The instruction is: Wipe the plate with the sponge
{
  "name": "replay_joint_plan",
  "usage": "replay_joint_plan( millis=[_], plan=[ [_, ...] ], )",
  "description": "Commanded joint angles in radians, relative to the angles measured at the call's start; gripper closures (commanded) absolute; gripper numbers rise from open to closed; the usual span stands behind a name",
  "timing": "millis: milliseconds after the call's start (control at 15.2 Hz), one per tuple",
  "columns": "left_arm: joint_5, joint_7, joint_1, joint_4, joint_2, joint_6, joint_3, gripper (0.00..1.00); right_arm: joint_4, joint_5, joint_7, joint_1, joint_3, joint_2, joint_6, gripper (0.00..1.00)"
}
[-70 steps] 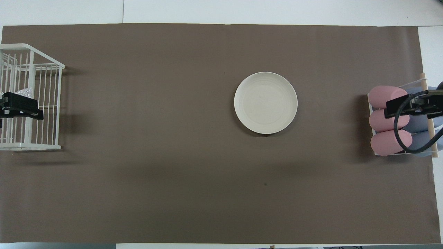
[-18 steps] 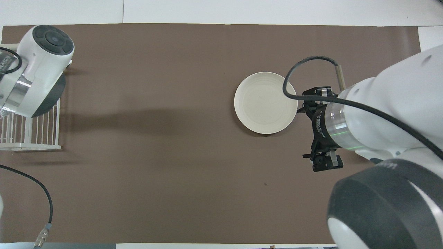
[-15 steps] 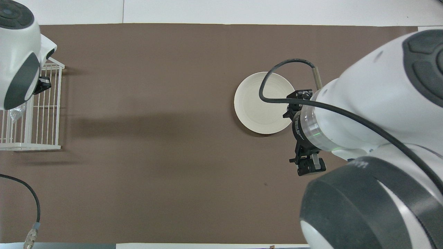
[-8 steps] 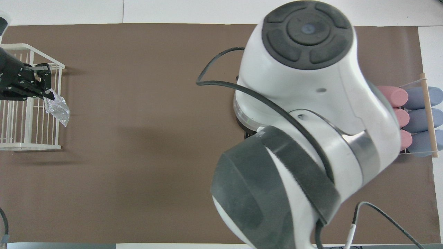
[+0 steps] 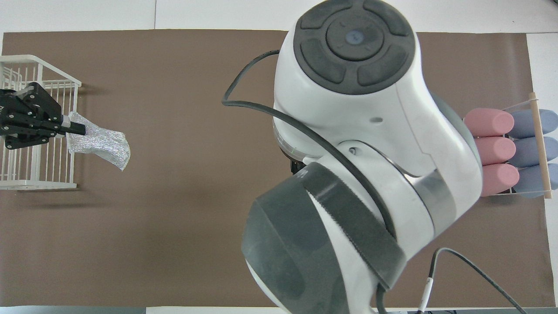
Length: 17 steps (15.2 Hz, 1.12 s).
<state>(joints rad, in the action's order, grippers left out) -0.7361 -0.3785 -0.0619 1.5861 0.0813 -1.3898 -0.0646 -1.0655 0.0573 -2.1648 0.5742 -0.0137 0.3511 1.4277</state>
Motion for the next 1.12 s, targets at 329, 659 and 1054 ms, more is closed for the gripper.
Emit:
replay_joint_plan(
  millis=[329, 659, 1054],
  plan=[
    [-0.397, 0.357, 0.017, 0.596, -0.333, -0.231, 0.014, 1.0, -0.142, 0.003, -0.018, -0.001, -0.002, -0.07, 0.088, 0.0],
    [-0.518, 0.551, 0.079, 0.727, -0.374, -0.227, 0.016, 1.0, -0.204, 0.003, -0.015, 0.024, -0.003, -0.101, 0.131, 0.0],
    [-0.695, 0.716, 0.146, 0.825, -0.39, -0.224, 0.012, 1.0, -0.37, 0.009, -0.047, 0.107, -0.006, -0.171, 0.308, 0.0]
  ],
)
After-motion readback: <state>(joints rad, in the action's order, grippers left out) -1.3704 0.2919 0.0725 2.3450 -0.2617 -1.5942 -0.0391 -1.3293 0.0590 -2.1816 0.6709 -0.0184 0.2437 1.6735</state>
